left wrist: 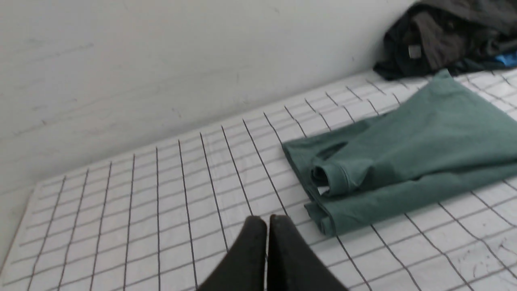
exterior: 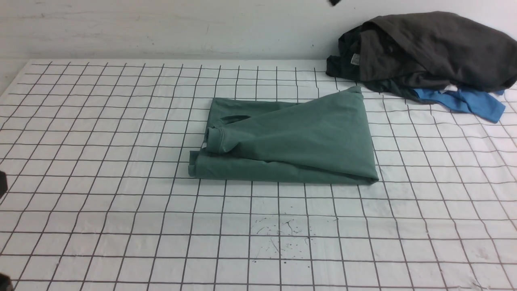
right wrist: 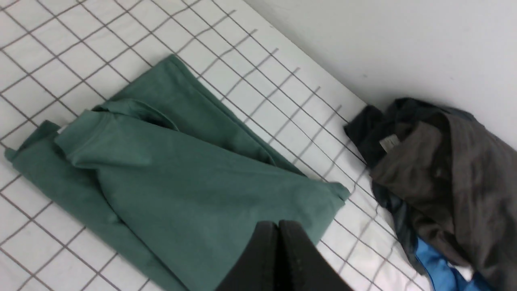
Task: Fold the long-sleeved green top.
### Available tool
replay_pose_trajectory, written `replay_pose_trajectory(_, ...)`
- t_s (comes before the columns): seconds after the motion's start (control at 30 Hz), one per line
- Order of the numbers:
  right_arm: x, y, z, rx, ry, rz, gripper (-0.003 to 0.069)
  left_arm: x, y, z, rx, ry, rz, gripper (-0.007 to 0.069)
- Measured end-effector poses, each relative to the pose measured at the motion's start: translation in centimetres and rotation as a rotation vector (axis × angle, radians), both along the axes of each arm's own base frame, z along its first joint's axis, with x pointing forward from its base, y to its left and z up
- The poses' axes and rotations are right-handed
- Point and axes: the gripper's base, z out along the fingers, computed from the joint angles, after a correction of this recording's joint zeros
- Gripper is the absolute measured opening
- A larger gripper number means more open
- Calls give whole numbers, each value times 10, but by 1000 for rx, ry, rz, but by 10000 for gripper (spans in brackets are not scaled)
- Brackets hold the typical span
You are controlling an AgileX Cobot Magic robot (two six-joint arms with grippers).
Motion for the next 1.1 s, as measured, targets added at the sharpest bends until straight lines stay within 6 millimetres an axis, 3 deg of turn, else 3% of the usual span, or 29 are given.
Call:
replay_pose_trajectory(0.1,-37,-24,-5,10,52,-39,-11,-11,4,-16,-29,-114,15,-7)
replay_pose_trajectory(0.17,-50,-31,-12,12,81,-53,-11,-13,4,-20,-36,-147,19,-7)
replay_pose_trajectory(0.2,-70,-43,-29,13,139,-84,-11,-16,5,-24,-45,-184,24,-7)
replay_pose_trajectory(0.23,-72,-45,-32,14,145,-87,-11,-16,6,-26,-48,-198,26,-7)
replay_pose_trajectory(0.27,-92,-56,-51,31,181,-112,-11,-19,7,-28,-57,-234,30,-7)
replay_pose_trajectory(0.33,-113,-66,-78,85,185,-123,-11,-21,7,-32,-63,-263,33,-7)
replay_pose_trajectory(0.5,-169,-87,-128,367,37,-70,-11,-22,7,-36,-62,-259,32,-7)
replay_pose_trajectory(0.6,-196,-100,-167,447,-61,-22,-11,-22,7,-36,-62,-259,32,-7)
replay_pose_trajectory(0.83,-229,-118,-213,568,-280,45,-11,-22,7,-36,-62,-259,32,-7)
replay_pose_trajectory(1.1,-240,-124,-262,530,-216,34,-11,-22,7,-36,-62,-259,32,-7)
